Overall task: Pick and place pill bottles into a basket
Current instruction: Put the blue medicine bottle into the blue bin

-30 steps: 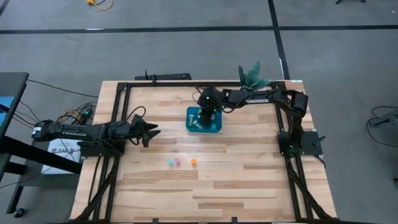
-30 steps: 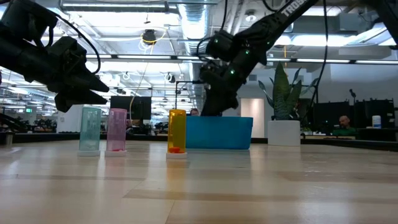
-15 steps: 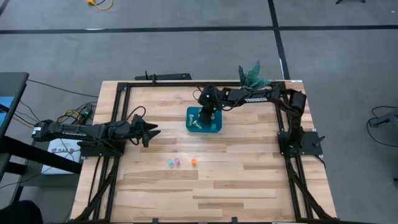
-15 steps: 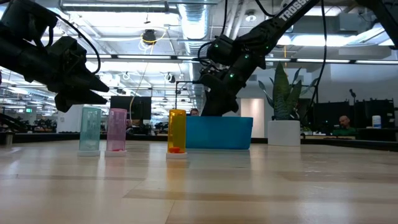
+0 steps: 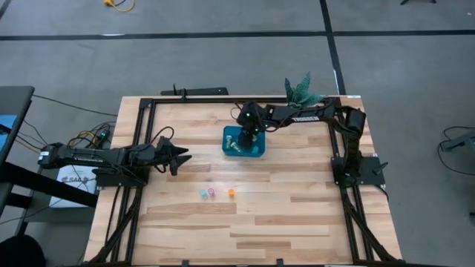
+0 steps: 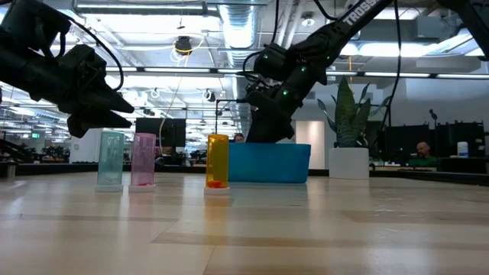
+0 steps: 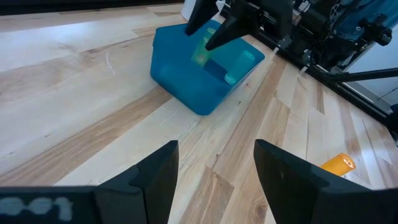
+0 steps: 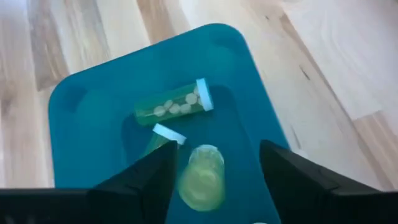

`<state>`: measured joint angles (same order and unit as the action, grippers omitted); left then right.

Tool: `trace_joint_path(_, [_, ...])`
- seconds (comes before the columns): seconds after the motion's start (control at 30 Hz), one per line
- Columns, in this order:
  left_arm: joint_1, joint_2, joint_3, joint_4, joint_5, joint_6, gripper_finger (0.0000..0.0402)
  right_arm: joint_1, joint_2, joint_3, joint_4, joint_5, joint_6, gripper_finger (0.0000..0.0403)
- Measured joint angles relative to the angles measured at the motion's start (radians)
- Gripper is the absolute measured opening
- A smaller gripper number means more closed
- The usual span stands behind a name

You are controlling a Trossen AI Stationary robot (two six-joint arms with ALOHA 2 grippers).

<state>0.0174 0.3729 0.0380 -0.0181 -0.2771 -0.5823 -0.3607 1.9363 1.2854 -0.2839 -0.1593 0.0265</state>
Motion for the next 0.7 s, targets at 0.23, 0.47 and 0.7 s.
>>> trace_joint_path(0.23, [0.0, 0.0, 0.0, 0.001, -0.014, 0.0, 0.0199, 0.026, -0.072, 0.078, -0.146, 0.003, -0.043, 0.0217])
trace_joint_path(0.47, [0.0, 0.0, 0.0, 0.002, -0.023, -0.001, 0.0199, 0.087, -0.232, 0.148, -0.241, -0.037, -0.023, 0.0192])
trace_joint_path(0.7, [0.0, 0.0, 0.0, 0.001, -0.023, 0.016, 0.0199, 0.199, -0.546, 0.128, -0.254, -0.132, 0.019, 0.0177])
